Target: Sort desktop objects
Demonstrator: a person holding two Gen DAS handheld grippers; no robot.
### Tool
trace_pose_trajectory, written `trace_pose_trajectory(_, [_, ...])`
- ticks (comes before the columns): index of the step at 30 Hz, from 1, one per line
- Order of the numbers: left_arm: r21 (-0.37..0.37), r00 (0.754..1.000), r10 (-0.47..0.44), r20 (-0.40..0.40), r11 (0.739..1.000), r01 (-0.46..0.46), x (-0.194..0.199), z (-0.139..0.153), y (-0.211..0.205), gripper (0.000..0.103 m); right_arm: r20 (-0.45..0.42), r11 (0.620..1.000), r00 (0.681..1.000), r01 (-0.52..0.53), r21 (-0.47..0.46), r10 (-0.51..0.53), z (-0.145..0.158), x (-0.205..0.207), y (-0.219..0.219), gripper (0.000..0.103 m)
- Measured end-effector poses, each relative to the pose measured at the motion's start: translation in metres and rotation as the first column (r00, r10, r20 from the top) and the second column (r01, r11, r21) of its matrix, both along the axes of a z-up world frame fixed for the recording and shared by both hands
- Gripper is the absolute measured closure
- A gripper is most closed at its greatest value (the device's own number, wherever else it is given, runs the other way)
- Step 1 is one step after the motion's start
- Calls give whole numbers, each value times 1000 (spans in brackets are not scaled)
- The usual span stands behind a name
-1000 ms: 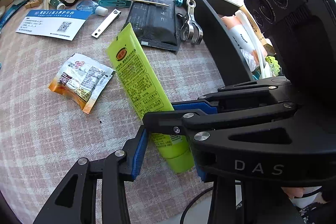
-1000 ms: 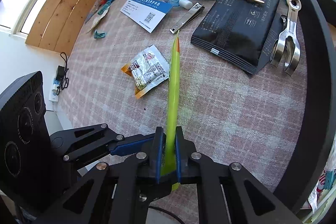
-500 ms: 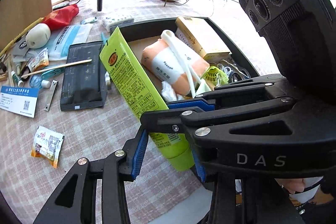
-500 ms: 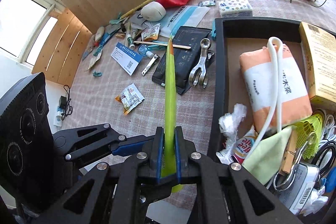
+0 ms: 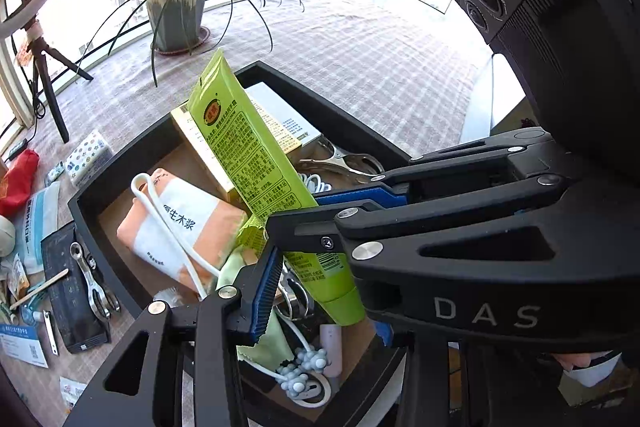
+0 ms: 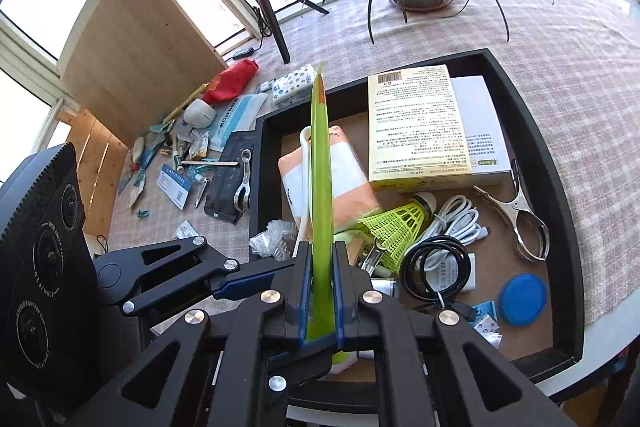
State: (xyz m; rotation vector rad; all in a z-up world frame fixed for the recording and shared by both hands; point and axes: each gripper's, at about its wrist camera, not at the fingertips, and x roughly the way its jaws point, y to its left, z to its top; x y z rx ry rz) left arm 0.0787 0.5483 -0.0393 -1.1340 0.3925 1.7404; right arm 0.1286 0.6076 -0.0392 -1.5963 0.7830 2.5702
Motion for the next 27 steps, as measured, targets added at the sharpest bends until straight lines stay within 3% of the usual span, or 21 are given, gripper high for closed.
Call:
trace_pose_trajectory(3, [5,999,-31,-21,1000,31,4,4,13,60,-14,999,1000,27,16,-27,6,7,11,94])
trace_pose_trajectory(5, [5,998,-42,-39,999,42,7,7,16,59,-16,999,999,42,28,-41,8,9,16,89])
trace_pose_trajectory(8, [-4,998,-37,-53,999,37,7,8,14,58,-20,995,997,74,69,-73,12,10,20,64])
trace_pose_trajectory(18, [-15,991,120,-56,993,-121,-25,12,-50,57,-17,997,1000,19,78,-18,18,-12,-9,64])
trace_pose_trajectory(22, [-35,970,232,-71,971,-235,-42,13,-102,53,-19,997,1000,-17,70,19,20,-26,-34,59])
trace_pose_trajectory(27, [-64,911,399,-102,912,-406,-63,11,-183,50,-19,991,995,-95,95,97,22,-50,-85,59])
